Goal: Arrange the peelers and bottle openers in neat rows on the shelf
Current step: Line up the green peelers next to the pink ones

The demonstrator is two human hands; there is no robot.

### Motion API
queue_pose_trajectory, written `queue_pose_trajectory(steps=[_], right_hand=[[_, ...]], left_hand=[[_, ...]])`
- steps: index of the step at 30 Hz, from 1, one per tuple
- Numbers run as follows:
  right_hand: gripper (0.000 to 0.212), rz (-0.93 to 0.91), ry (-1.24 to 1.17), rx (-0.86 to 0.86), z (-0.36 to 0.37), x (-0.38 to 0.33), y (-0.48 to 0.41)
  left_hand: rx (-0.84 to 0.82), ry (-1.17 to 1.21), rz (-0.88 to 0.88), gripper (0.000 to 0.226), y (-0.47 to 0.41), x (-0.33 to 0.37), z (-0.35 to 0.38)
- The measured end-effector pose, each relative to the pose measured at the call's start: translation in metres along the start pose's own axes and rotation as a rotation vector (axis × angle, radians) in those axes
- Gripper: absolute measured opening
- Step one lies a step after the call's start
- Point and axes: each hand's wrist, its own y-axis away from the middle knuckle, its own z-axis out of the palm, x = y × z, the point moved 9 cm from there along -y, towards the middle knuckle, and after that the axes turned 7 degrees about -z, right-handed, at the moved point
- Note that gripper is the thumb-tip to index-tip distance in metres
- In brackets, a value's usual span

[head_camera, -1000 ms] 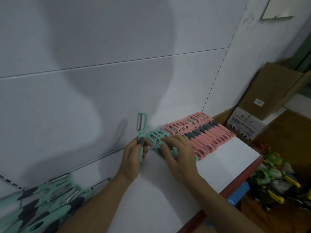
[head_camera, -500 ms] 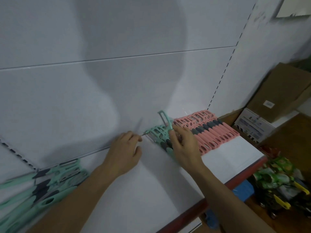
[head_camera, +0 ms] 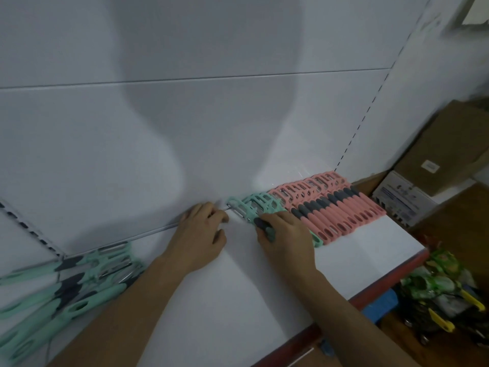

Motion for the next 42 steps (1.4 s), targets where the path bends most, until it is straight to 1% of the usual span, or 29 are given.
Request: queue_pose_trajectory(steps=[3, 7, 16, 22, 25, 29, 33, 36, 39, 42], right_hand=[[0.016, -0.02, 0.054, -0.042, 0.007, -0.003, 0.003], [0.014, -0.04, 0.039, -0.085, 0.016, 0.0, 0.005], [0.015, 0.047, -0.036, -0.117, 0.026, 0.007, 0.008], [0.016, 0.078, -0.063, -0.106, 0.025, 0.008, 0.01], [0.012, 0.045, -0.025, -0.073, 0.023, 0.005, 0.009], [0.012, 0.032, 0.029, -0.063, 0.024, 0.004, 0.01], [0.016, 0.019, 0.038, -0.107, 0.028, 0.007, 0.011], [0.017, 0.0, 0.041, -0.15, 0.029, 0.007, 0.011], [0.022, 0.004, 0.036, -0.182, 0.026, 0.007, 0.011], [0.022, 0.0, 0.04, -0.174, 0.016, 0.005, 0.009]], left_hand=[[-0.009, -0.007, -0.016, 0.026, 0.001, -0.002, 0.0], [-0.034, -0.015, -0.039, 0.027, 0.001, -0.004, 0.001], [-0.049, -0.024, -0.054, 0.028, 0.0, -0.006, 0.003], [-0.069, -0.014, 0.018, 0.05, 0.003, 0.003, 0.002], [-0.137, -0.062, 0.025, 0.059, 0.003, 0.007, 0.009], [-0.177, -0.151, 0.029, 0.063, 0.005, 0.008, 0.018], [-0.202, -0.207, 0.025, 0.067, 0.005, 0.01, 0.019], [-0.212, -0.202, 0.042, 0.061, 0.005, 0.008, 0.016], [-0.23, -0.133, 0.069, 0.056, 0.002, 0.009, 0.006], [-0.231, -0.13, 0.056, 0.054, 0.006, 0.007, -0.016]])
